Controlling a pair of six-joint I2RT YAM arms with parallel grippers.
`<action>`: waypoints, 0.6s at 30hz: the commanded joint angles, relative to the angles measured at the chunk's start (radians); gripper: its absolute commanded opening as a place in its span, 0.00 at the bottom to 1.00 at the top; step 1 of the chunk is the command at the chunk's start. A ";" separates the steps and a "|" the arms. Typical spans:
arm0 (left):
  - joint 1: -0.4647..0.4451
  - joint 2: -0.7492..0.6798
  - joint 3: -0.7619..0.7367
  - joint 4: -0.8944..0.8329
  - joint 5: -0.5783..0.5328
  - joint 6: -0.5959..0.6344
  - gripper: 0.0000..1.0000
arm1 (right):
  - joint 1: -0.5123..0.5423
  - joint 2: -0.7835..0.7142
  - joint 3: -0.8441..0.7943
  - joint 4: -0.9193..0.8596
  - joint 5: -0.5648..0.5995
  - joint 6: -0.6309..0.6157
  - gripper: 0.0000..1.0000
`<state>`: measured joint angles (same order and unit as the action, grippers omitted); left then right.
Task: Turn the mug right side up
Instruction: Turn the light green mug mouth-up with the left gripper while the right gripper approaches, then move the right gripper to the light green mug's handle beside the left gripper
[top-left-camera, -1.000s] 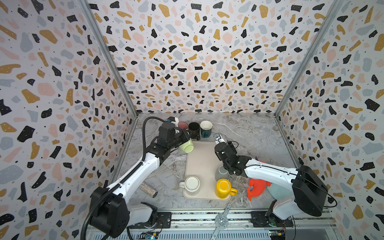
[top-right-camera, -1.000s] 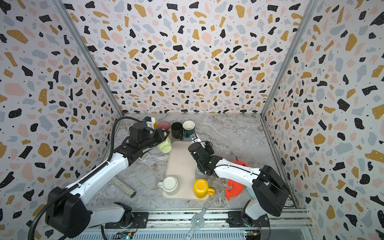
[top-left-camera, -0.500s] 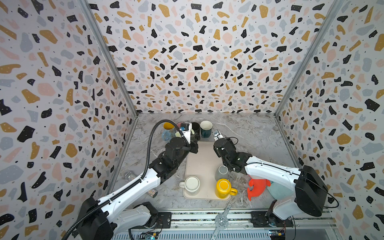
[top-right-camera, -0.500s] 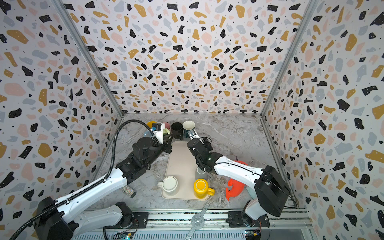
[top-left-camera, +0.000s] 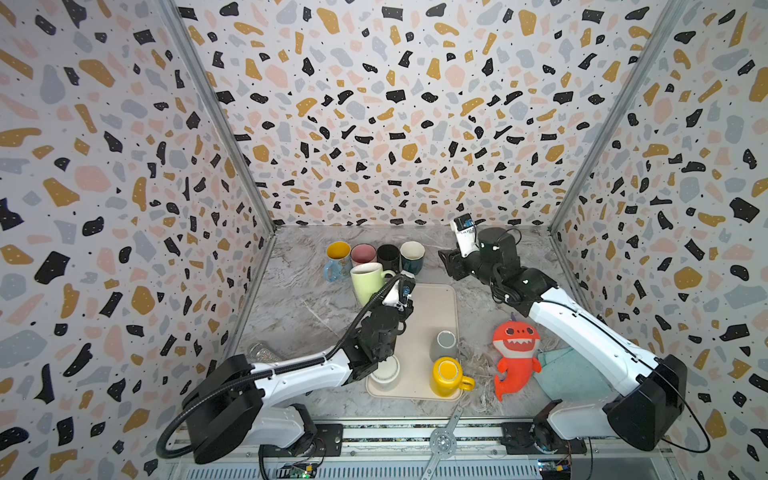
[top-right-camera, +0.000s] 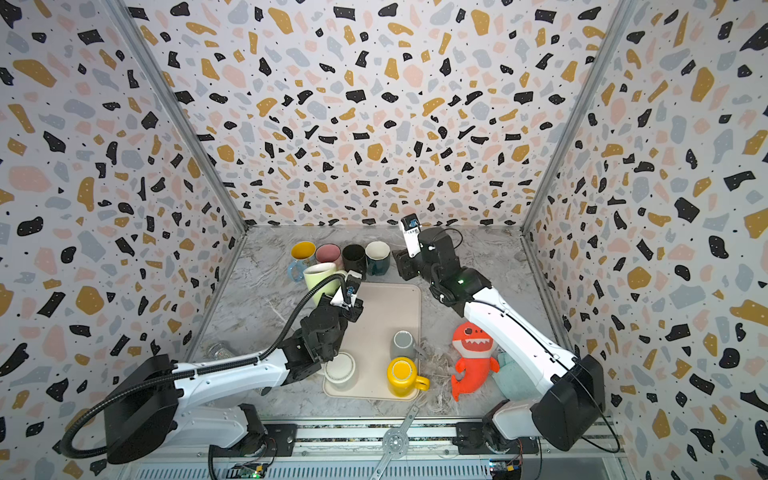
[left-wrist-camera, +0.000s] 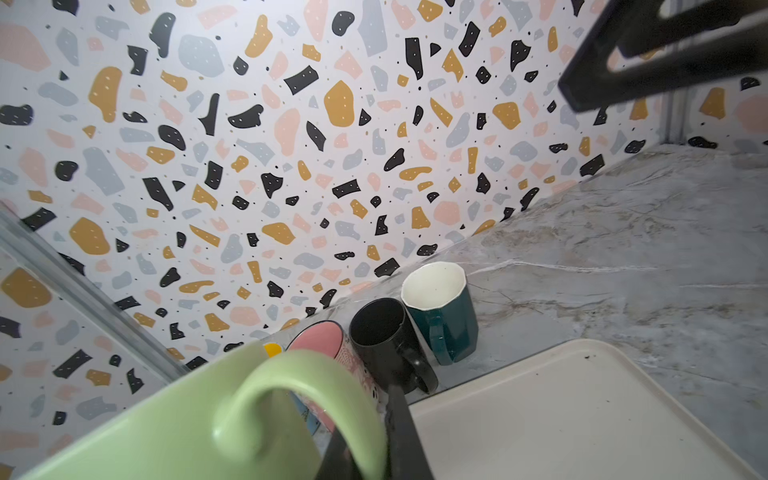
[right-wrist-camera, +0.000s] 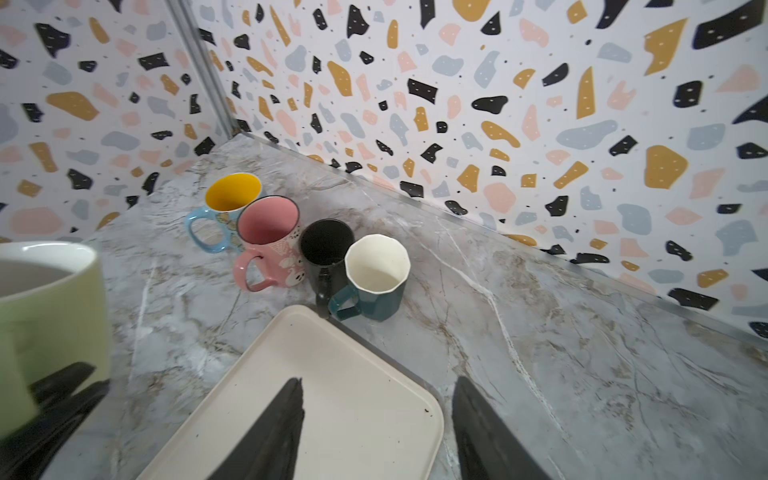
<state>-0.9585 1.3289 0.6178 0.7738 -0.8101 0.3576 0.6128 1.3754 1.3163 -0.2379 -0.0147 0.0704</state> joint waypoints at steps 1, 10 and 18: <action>-0.018 0.010 -0.016 0.379 -0.096 0.182 0.00 | -0.012 0.017 0.068 -0.090 -0.220 -0.050 0.61; -0.068 0.089 -0.123 0.700 -0.028 0.425 0.00 | -0.030 0.127 0.192 -0.188 -0.439 -0.156 0.63; -0.098 0.217 -0.171 0.950 0.017 0.635 0.00 | -0.035 0.138 0.225 -0.224 -0.565 -0.215 0.64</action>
<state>-1.0439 1.5230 0.4435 1.3899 -0.8268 0.8509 0.5823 1.5326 1.4853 -0.4240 -0.4763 -0.1001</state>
